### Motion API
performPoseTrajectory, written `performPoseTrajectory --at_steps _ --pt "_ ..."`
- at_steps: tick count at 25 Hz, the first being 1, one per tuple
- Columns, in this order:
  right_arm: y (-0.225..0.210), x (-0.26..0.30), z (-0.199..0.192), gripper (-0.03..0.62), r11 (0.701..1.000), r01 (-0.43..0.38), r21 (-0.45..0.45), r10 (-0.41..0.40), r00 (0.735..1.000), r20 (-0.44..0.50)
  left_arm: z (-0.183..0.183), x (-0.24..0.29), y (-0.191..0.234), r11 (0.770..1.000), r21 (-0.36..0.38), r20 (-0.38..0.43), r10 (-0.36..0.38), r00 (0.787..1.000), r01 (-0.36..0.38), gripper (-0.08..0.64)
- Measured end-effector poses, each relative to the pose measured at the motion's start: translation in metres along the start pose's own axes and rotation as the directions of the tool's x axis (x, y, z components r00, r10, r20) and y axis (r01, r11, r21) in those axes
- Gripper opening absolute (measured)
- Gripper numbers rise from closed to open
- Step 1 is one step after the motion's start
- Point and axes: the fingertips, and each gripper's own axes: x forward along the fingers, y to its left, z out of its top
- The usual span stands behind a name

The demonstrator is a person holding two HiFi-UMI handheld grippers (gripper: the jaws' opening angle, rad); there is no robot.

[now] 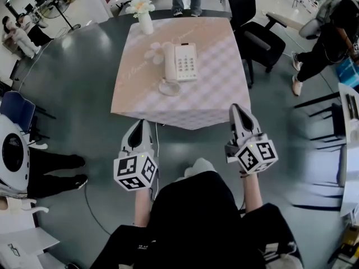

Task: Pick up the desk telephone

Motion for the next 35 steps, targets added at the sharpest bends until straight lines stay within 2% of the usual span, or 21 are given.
performPoseTrajectory --at_steps 10,23,35 --pt "-0.018 0.058 -0.005 -0.006 1.000 0.000 0.021 0.000 0.999 -0.035 -0.002 0.046 0.022 0.999 -0.047 -0.040 0.019 0.999 -0.021 -0.002" --pt "-0.069 0.176 -0.005 -0.008 0.998 -0.018 0.064 0.025 0.995 -0.101 0.008 0.159 0.038 0.993 -0.109 -0.111 0.024 0.994 -0.036 -0.002" --pt "-0.109 0.261 -0.020 -0.008 0.994 -0.056 0.096 0.073 0.981 -0.183 0.004 0.241 0.051 0.987 -0.143 -0.189 0.044 0.981 -0.072 -0.002"
